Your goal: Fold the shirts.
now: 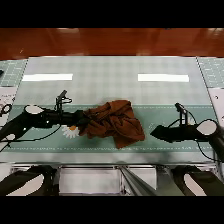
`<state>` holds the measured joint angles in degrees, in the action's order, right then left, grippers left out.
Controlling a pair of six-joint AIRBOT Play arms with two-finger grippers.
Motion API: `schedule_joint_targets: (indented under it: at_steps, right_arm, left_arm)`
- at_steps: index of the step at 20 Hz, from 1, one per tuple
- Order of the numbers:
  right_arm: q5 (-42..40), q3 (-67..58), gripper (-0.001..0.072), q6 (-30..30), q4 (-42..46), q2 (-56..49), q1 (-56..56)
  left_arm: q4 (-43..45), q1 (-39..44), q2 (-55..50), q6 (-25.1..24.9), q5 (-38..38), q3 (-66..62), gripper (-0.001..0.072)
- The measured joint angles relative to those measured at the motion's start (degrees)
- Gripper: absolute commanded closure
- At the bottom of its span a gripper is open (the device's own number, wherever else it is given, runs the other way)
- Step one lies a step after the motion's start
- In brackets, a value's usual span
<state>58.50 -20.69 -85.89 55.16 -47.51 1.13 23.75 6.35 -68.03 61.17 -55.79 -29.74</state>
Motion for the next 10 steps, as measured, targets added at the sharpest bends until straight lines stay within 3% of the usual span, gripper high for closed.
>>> schedule_joint_targets:
  at_steps: [6, 7, 9, 10]
  right_arm:
    - [-5.1, -0.8, 0.0308, 6.4, -12.6, -12.5, 7.4]
    - [-6.0, -1.2, 0.0336, 7.6, -14.9, -14.4, 8.5]
    - [-8.4, -2.4, 0.0672, 10.2, -18.3, -17.8, 10.4]
    - [-9.0, -3.4, 0.0689, 11.8, -19.6, -19.3, 11.5]
  left_arm:
    - [2.7, 0.4, -0.8, -0.4, -1.4, -2.3, 0.0682]
    - [2.9, 0.4, -0.9, -0.3, -1.1, -2.4, 0.0682]
    - [3.0, 0.4, -0.9, -0.2, -0.1, -2.5, 0.0682]
    - [3.1, 0.4, -0.9, -0.1, 0.2, -2.6, 0.0682]
